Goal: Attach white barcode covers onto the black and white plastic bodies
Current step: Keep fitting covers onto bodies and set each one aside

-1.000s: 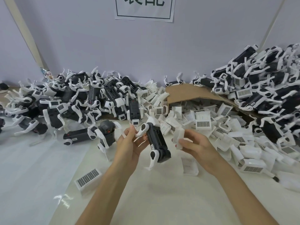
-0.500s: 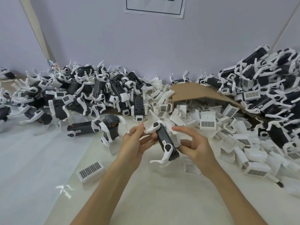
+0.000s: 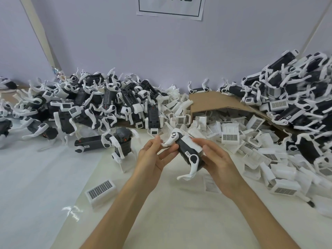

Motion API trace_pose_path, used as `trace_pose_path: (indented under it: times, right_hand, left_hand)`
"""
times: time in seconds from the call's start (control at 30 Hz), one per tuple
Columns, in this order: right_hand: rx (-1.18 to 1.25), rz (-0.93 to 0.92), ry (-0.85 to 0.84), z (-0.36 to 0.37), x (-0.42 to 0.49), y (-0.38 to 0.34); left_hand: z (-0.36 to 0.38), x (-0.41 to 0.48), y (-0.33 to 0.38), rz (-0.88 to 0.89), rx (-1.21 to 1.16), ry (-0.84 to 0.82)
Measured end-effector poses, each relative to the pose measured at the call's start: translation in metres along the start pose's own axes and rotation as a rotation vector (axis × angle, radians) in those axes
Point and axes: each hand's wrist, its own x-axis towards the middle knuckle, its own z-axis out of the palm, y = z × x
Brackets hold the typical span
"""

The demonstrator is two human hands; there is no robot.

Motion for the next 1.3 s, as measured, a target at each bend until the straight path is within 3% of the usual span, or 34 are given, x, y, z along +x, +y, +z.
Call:
trace_pose_path:
  times: [0.13, 0.47, 0.6, 0.67, 0.83, 0.97, 1.13, 1.3]
  right_hand:
    - [0.009, -0.017, 0.043, 0.003, -0.001, -0.004]
    - [-0.010, -0.028, -0.053, -0.003, 0.000, -0.004]
    - [0.075, 0.111, -0.058, -0.007, 0.000, -0.005]
    - [0.057, 0.199, -0.141, -0.005, -0.001, -0.006]
    - [0.114, 0.205, -0.243, -0.003, -0.003, -0.006]
    - [0.126, 0.125, -0.151, -0.003, -0.001, -0.003]
    - [-0.064, 0.019, -0.031, -0.001, -0.001, -0.003]
    - [-0.270, -0.063, 0.020, 0.005, -0.005, -0.002]
  left_hand:
    - [0.001, -0.002, -0.001, 0.012, 0.002, -0.058]
    - [0.002, -0.003, -0.001, 0.029, -0.006, -0.086]
    - [0.004, -0.004, 0.000, 0.013, 0.012, -0.116]
    - [0.005, -0.004, 0.000, 0.007, 0.013, -0.132]
    - [0.003, -0.002, -0.002, -0.022, 0.027, -0.188]
    - [0.003, -0.003, -0.003, -0.042, 0.278, -0.220]
    - [0.015, -0.015, -0.019, 0.015, 0.693, -0.299]
    - [0.019, -0.021, -0.027, 0.216, 0.723, -0.240]
